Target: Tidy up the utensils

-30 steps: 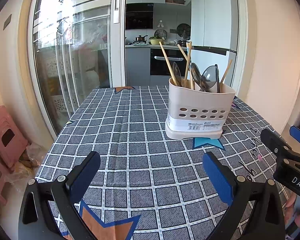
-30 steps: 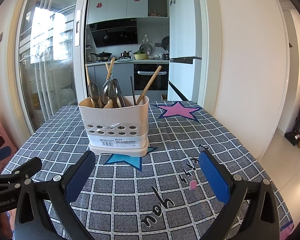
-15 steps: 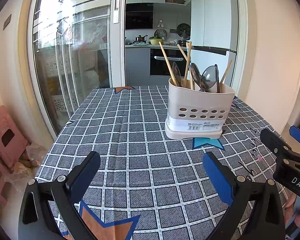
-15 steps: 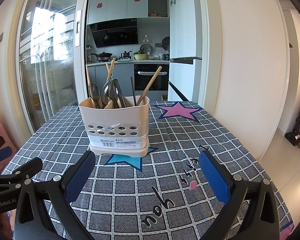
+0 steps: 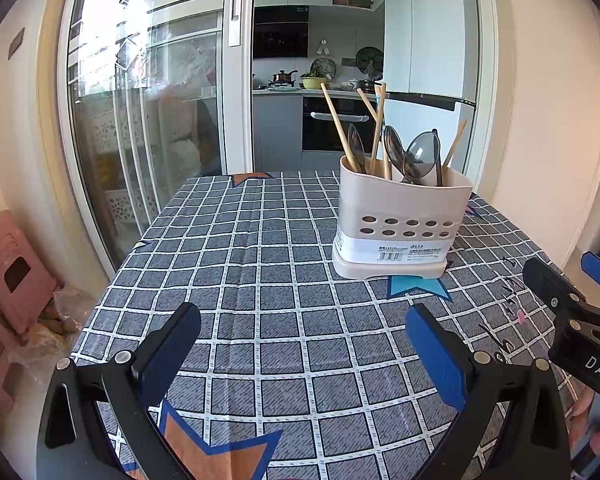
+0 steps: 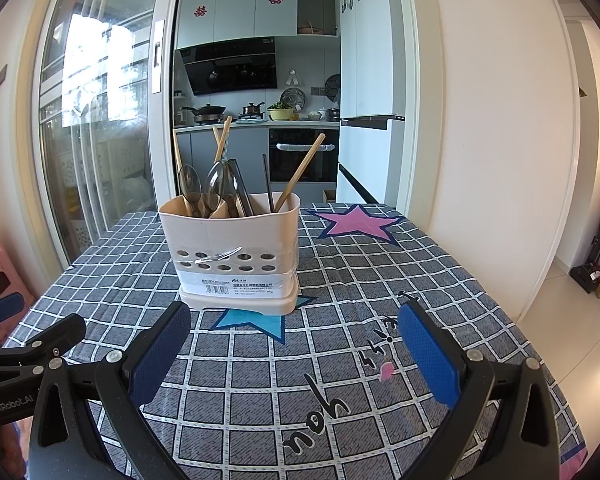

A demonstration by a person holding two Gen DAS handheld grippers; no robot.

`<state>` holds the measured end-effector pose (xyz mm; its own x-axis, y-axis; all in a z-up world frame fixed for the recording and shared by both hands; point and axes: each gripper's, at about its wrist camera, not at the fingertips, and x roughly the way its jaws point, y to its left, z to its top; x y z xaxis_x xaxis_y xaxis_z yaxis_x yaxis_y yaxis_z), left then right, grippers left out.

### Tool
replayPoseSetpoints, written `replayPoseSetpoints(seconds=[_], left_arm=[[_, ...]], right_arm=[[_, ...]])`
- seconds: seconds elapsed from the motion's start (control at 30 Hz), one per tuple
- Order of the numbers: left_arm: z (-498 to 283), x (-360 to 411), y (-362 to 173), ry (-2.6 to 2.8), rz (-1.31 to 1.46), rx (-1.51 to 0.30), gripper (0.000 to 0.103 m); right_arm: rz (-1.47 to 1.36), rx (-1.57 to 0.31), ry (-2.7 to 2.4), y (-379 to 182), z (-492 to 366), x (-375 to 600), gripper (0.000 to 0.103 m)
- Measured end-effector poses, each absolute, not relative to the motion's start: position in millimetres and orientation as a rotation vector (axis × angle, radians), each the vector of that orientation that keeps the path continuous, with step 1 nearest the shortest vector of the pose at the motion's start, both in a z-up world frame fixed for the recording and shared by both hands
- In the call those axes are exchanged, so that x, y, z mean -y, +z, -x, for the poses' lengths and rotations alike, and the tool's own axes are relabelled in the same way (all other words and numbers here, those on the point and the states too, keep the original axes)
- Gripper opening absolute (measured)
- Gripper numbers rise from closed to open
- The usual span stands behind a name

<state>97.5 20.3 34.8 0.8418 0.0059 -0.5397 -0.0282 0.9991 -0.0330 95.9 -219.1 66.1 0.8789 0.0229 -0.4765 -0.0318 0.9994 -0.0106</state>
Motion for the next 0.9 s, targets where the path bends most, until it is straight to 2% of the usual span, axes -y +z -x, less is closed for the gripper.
replayPoseSetpoints(seconds=[0.9], left_arm=[[-96.9,-22.2,36.9,0.025,0.042,-0.559,0.103]], right_arm=[[0.018,-0.499,0.031,66.1,-96.5,218.7,0.103]])
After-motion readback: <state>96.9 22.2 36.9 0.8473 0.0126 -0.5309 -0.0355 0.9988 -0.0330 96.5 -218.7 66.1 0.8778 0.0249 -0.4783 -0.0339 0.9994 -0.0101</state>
